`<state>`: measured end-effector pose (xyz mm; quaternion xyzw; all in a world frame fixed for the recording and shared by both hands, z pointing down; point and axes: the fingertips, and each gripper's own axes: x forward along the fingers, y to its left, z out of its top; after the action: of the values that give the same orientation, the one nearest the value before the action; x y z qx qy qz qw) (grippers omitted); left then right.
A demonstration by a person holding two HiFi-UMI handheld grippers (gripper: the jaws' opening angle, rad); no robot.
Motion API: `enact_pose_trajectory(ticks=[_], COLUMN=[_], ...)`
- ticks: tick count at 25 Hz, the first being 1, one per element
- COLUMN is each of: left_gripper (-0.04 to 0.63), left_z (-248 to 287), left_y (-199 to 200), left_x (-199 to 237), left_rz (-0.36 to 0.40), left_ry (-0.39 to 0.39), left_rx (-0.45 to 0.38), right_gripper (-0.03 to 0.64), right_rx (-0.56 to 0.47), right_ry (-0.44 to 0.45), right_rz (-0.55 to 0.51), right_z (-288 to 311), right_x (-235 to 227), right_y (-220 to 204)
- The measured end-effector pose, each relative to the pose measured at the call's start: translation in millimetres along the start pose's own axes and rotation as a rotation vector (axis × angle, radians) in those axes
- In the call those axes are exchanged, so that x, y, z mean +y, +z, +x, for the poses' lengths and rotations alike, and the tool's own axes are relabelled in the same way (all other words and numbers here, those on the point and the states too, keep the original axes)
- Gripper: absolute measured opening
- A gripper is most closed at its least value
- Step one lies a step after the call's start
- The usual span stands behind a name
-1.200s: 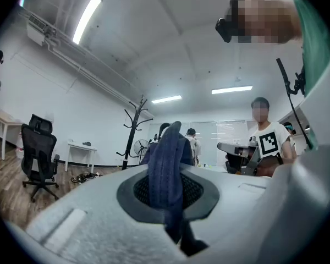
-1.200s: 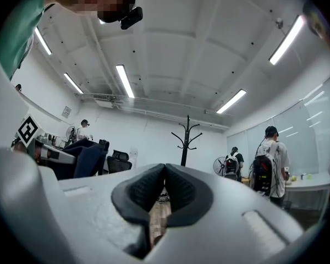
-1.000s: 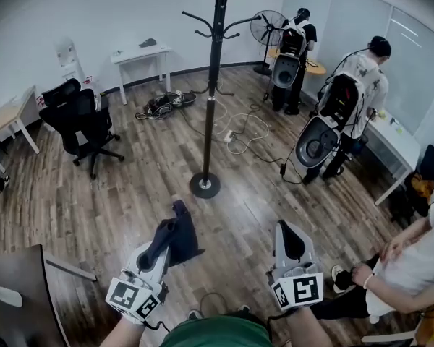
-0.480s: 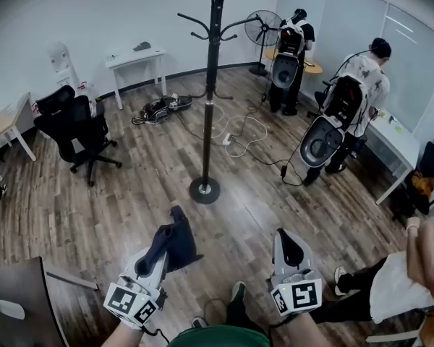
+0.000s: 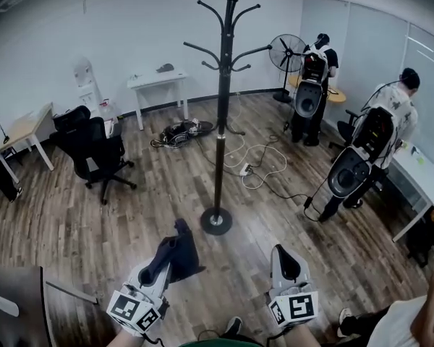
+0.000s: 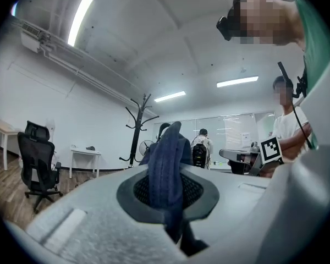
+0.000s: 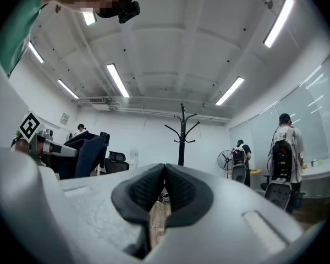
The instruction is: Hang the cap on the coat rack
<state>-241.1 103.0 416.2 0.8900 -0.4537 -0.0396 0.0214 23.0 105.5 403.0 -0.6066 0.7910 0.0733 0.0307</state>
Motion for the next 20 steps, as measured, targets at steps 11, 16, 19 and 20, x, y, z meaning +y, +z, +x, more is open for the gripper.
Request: enact_pose_trajectory(ticks=[11, 16, 19, 20], left_gripper=[0.021, 0.021, 0.021, 0.021], left_z=[93.5, 112.1, 125.1, 128.2], left_y=[1.5, 2.5, 6.9, 7.4], left_x=[-21.4, -27.8, -30.2, -31.4], left_rz=[0.009, 0.017, 0.027, 0.030], left_ry=[0.112, 0.144, 0.147, 0.145], left_rx=[-0.004, 0.006, 0.002, 0.003], right_gripper=[0.003, 0.003, 0.003, 0.003], right_rx=[-0.038, -0.039, -0.039, -0.037], right_ry=[0.089, 0.108, 0.107, 0.105], right_rz=[0.050, 0.062, 0.069, 0.071], right_z=[63.4, 73.6, 80.0, 80.7], right_x=[-97.3, -119.8, -130.9, -133.6], right_y=[-13.0, -17.2, -19.6, -20.5])
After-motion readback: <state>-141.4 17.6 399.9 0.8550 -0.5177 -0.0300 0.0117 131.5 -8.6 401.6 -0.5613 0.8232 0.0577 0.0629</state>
